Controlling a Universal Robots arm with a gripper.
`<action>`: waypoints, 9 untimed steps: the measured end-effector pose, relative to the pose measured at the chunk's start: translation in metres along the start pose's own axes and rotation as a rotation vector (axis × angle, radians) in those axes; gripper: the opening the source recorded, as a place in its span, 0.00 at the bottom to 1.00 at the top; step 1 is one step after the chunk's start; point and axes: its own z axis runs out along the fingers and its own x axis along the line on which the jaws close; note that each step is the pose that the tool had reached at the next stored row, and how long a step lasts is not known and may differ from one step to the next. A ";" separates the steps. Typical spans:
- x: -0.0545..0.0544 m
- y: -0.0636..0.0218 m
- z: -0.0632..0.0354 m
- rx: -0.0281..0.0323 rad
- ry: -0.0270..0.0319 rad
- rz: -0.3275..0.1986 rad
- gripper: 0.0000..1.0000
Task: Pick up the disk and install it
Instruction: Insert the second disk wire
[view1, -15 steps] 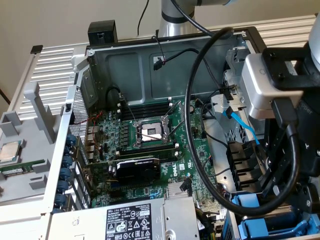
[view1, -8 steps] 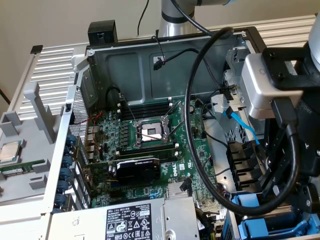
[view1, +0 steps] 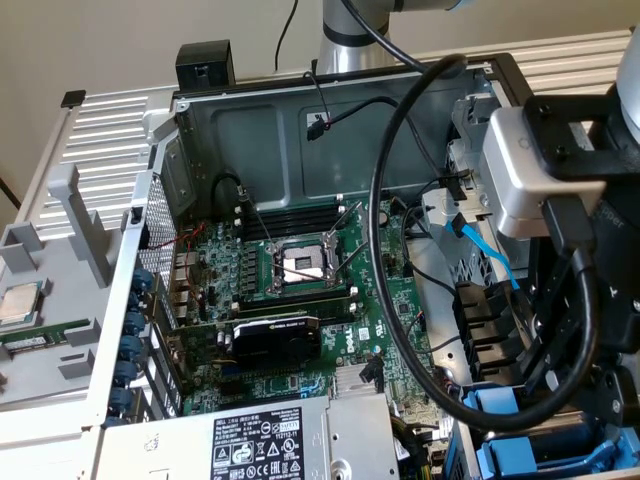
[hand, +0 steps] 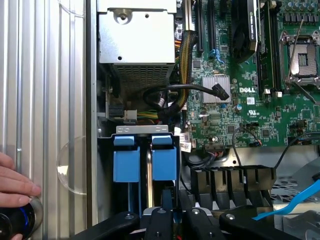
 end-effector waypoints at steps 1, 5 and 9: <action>0.000 0.0000 0.0000 0.0000 0.0001 0.000 0.16; 0.000 0.0001 0.0000 -0.0001 0.0001 0.000 0.16; 0.000 0.0002 0.0000 -0.0001 0.0003 0.000 0.16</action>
